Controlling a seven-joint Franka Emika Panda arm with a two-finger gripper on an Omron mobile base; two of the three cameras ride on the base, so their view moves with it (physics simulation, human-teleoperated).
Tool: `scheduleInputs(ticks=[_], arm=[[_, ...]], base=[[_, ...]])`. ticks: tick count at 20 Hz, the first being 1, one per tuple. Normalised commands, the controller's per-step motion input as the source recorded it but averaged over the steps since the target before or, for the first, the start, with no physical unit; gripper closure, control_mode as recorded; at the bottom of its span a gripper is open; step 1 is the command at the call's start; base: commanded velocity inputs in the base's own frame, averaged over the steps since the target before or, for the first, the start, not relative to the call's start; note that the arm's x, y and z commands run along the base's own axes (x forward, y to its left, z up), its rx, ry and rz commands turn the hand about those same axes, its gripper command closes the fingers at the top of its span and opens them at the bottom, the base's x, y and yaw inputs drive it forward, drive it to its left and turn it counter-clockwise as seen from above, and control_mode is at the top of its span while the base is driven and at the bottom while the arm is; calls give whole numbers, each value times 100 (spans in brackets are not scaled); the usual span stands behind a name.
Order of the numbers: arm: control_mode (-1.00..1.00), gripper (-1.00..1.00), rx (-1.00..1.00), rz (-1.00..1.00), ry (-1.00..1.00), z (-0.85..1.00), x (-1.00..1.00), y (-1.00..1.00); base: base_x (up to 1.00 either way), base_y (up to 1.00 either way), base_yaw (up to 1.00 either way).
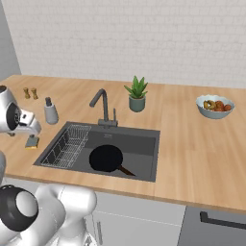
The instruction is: Pick the pan and sponge and place them into the sink. Then turn on the water.
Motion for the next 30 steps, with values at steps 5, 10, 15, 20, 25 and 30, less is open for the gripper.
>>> scheduleInputs(ticks=[5, 10, 15, 20, 25, 30], arm=[[-100, -100, 0, 0, 0, -4, 51, 51], [-100, -100, 0, 0, 0, -14, 40, 32], [-100, -100, 0, 0, 0, -28, 30, 34], [-100, -100, 0, 0, 0, -27, 24, 19], [-100, -100, 0, 0, 0, -27, 28, 19], [-100, -100, 0, 3, 0, -26, 25, 8]], base=[[0, 0, 0], [0, 0, 0], [0, 0, 0], [0, 0, 0], [0, 0, 0], [0, 0, 0]])
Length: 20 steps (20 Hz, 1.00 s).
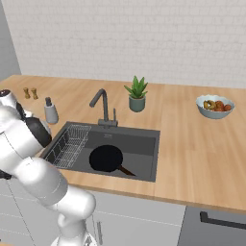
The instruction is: Pick the pan and sponge and place them into the sink. Then turn on the water.
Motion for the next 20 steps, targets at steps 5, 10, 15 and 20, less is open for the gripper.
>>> scheduleInputs(ticks=[5, 10, 15, 20], arm=[[-100, -100, 0, 16, 0, -21, 20, 0], [-100, -100, -3, 15, 0, -30, 21, 0], [-100, -100, -4, 1, 0, -31, 14, 0], [-100, -100, -2, 0, 0, -32, 11, 4]], base=[[0, 0, 0], [0, 0, 0], [0, 0, 0], [0, 0, 0]])
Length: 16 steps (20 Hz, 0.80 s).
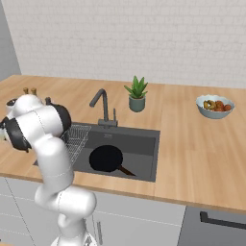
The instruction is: Pick the pan and sponge and place them into the sink. Then turn on the water.
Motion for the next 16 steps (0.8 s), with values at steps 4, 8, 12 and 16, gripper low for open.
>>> scheduleInputs(ticks=[4, 8, 12, 16], arm=[[-100, -100, 0, 0, 0, -14, 2, 8], [-100, -100, 0, 0, 0, -16, 0, 12], [-100, -100, 0, 0, 0, -26, 3, 1], [-100, -100, 0, 0, 0, -20, 5, 0]], base=[[0, 0, 0], [0, 0, 0], [0, 0, 0], [0, 0, 0]])
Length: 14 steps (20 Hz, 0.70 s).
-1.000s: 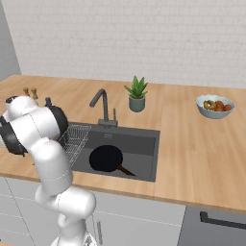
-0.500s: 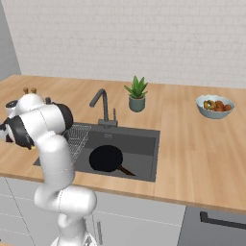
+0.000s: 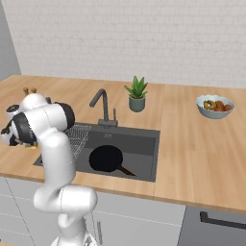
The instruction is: Pick the pan and sponge and place them into the sink. Then turn on the water.
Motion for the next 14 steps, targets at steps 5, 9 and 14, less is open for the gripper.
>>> scheduleInputs(ticks=[5, 9, 14], arm=[[-100, -100, 0, 0, 0, -5, 8, 0], [-100, -100, 0, 0, 0, -9, 13, 8], [-100, -100, 0, 0, 0, -14, 12, 10]], base=[[0, 0, 0], [0, 0, 0], [0, 0, 0]])
